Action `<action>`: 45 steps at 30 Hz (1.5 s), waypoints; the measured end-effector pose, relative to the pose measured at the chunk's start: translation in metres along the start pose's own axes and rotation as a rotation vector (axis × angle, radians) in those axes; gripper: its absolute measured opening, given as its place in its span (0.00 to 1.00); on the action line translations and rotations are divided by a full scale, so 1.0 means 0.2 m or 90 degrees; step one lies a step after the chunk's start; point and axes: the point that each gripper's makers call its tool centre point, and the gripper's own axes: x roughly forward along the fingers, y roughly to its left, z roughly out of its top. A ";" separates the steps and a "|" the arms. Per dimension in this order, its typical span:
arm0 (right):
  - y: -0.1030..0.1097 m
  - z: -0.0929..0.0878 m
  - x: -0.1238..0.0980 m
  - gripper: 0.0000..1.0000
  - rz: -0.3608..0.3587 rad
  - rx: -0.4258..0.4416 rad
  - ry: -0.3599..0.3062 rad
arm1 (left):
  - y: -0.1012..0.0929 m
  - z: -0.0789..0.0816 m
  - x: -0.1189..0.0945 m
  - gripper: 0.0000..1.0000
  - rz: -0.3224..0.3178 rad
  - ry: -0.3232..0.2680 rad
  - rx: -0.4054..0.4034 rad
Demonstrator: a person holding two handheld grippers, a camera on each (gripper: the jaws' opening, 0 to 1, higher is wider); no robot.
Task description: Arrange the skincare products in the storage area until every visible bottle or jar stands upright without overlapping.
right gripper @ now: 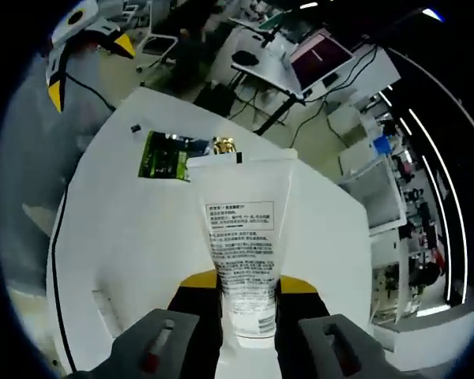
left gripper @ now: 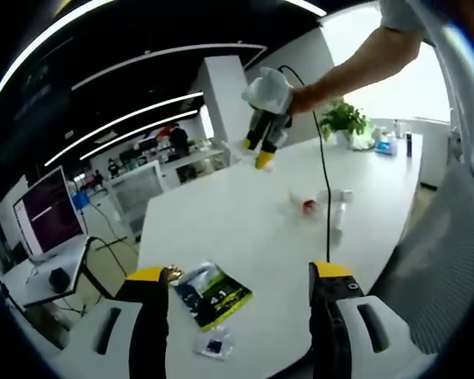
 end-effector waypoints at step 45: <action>0.51 0.38 -0.77 0.18 -0.093 0.507 -0.396 | -0.10 0.02 0.00 0.79 -0.062 -0.010 -0.004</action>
